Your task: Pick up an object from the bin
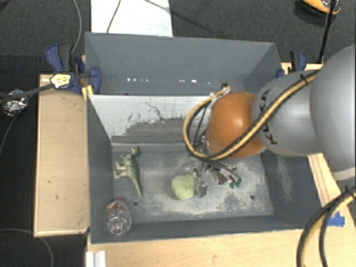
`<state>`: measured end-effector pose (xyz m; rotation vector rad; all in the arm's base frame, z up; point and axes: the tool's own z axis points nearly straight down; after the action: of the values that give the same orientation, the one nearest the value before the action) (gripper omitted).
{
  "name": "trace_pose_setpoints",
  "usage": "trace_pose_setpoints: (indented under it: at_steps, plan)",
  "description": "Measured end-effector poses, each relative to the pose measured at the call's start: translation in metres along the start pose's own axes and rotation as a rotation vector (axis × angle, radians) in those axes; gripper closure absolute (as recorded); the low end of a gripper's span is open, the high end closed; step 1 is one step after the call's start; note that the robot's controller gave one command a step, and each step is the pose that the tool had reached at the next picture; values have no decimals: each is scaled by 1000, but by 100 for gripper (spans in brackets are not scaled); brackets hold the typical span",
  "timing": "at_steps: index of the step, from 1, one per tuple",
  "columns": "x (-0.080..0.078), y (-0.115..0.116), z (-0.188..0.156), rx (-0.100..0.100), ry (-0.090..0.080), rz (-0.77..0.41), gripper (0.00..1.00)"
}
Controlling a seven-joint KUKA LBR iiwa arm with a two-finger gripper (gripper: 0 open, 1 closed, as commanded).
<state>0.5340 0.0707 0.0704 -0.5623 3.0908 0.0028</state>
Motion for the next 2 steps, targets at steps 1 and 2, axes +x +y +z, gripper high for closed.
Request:
trace_pose_setpoints:
  at_steps: [1, 2]
  plan:
    - [0, 0, 0, 0, 0, -1, 100]
    - [-17, 1, -2, 0, -4, -23, 100]
